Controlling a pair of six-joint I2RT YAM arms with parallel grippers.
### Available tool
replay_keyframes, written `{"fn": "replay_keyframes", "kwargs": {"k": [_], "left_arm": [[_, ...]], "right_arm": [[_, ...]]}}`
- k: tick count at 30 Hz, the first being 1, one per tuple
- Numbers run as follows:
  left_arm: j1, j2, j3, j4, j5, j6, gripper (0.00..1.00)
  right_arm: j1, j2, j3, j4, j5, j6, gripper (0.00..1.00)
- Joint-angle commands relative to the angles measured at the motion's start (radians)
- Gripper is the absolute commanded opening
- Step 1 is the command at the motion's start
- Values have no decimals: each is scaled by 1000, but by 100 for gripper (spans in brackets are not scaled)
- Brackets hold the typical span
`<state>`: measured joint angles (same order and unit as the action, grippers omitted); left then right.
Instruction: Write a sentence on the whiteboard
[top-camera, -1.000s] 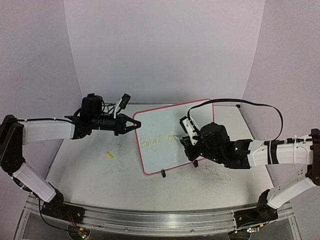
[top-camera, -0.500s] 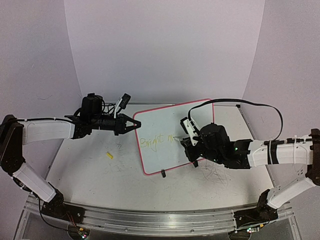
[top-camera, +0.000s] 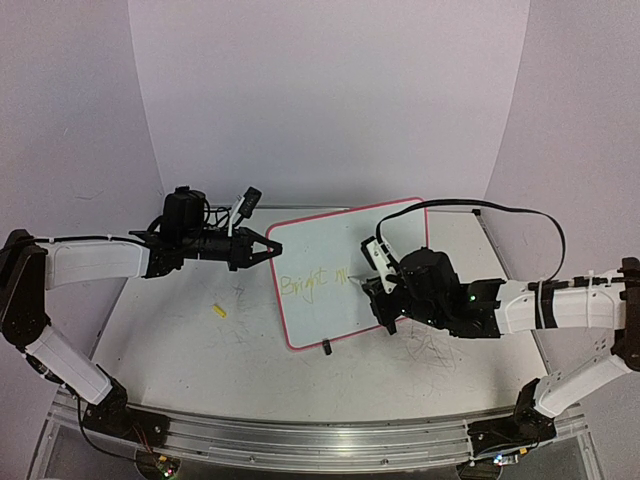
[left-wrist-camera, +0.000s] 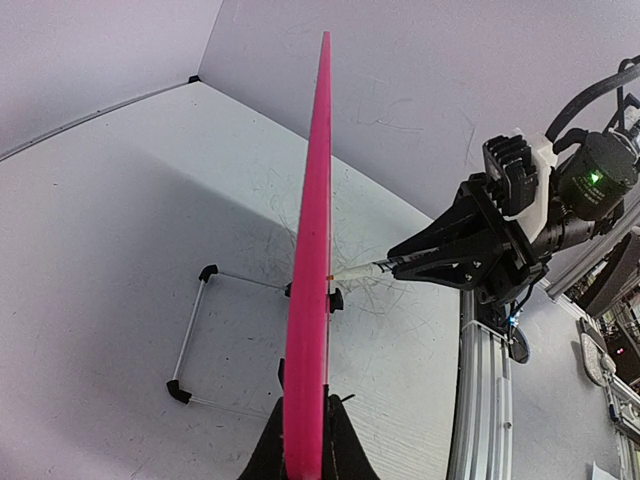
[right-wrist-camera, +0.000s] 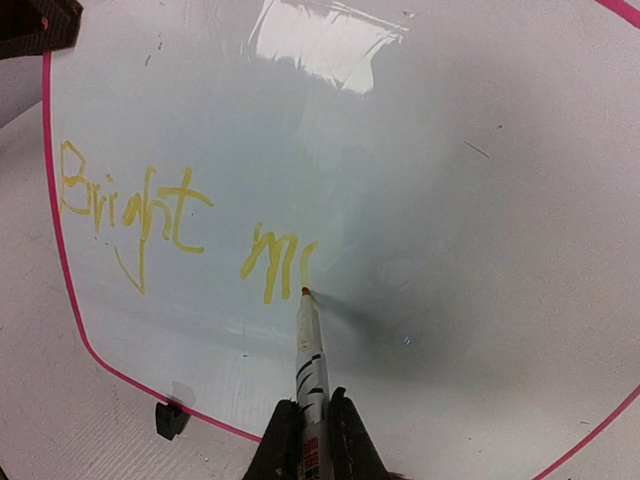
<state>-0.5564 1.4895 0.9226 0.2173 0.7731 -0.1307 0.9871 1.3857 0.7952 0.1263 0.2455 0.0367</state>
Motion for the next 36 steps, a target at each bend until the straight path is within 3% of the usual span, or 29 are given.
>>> {"fn": "replay_keyframes", "kwargs": {"k": [1, 36], "left_arm": [[-8, 12, 2, -64, -70, 128, 0], [-14, 8, 0, -65, -66, 129, 0]], "right_arm": [[0, 4, -11, -11, 20, 17, 0], [0, 12, 41, 74, 95, 10, 0]]}}
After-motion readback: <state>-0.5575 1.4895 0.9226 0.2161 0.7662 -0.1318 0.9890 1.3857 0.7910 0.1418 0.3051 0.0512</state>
